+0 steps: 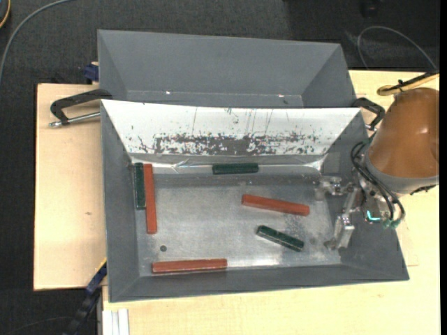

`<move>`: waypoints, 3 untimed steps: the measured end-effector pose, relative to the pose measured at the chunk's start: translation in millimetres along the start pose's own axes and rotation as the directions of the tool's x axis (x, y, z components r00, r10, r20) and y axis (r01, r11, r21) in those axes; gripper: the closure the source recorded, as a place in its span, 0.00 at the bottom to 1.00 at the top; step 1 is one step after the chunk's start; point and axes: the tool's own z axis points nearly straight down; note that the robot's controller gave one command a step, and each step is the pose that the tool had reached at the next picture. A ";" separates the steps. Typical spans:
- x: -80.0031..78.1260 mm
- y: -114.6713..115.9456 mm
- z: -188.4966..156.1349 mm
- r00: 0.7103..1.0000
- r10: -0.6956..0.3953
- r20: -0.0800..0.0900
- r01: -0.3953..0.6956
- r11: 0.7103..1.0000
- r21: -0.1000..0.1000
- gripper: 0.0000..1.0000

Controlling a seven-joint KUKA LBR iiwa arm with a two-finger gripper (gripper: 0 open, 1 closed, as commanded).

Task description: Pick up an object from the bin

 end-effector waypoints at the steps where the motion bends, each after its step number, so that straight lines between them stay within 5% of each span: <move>1: 2.1 -16.4 35.3 0.968 -0.251 0.005 0.251 0.968 0.002 0.00; 2: -4.4 35.7 79.1 0.957 -0.292 0.006 0.292 0.957 0.000 0.00; 3: -1.6 56.3 77.0 0.921 -0.389 0.007 0.389 0.921 0.004 0.00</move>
Offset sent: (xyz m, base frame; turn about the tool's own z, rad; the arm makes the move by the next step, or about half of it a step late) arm -0.0025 -0.0164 -0.0351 -0.2560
